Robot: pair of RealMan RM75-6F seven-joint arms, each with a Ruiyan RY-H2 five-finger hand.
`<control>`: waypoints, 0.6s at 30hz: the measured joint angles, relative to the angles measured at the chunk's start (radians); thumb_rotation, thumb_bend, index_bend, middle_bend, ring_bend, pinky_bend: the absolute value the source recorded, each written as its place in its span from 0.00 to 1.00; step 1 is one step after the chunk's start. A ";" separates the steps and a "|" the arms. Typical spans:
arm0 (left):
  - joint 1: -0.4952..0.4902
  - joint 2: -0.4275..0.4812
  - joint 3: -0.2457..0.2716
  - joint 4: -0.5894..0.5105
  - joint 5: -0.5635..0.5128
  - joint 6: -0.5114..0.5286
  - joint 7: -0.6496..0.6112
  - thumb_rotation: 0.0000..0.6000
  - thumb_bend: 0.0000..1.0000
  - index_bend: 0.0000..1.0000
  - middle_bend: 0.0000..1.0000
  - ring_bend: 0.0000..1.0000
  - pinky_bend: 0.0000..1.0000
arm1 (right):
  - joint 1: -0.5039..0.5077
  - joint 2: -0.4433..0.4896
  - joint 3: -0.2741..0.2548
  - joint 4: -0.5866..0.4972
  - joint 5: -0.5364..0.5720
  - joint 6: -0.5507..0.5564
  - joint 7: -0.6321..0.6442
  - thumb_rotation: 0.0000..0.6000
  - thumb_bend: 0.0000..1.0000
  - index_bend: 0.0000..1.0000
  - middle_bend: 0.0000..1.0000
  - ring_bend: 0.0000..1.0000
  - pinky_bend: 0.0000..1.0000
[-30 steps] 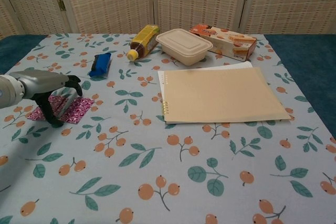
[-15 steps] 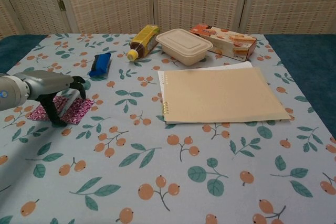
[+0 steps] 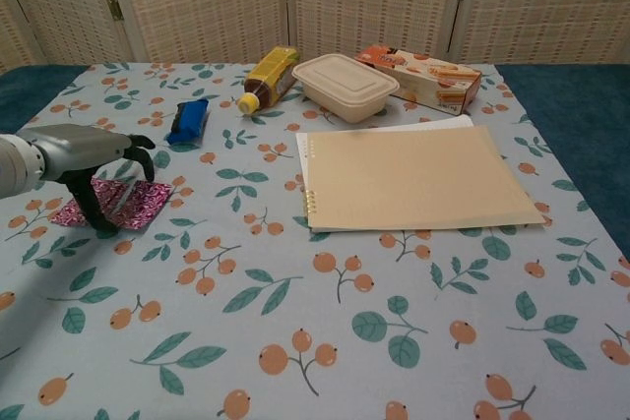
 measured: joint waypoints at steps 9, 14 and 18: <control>0.022 0.055 0.008 -0.042 0.015 0.026 -0.010 1.00 0.22 0.29 0.00 0.00 0.00 | 0.002 0.001 0.000 -0.001 -0.004 0.000 -0.001 1.00 0.50 0.00 0.00 0.00 0.00; 0.040 0.079 0.015 -0.032 0.017 0.023 -0.028 1.00 0.22 0.28 0.00 0.00 0.00 | 0.006 -0.002 -0.001 -0.003 -0.008 -0.003 -0.005 1.00 0.50 0.00 0.00 0.00 0.00; 0.050 0.081 0.019 0.000 0.013 0.009 -0.047 1.00 0.22 0.27 0.00 0.00 0.00 | 0.004 -0.002 -0.002 -0.006 -0.010 0.001 -0.008 1.00 0.50 0.00 0.00 0.00 0.00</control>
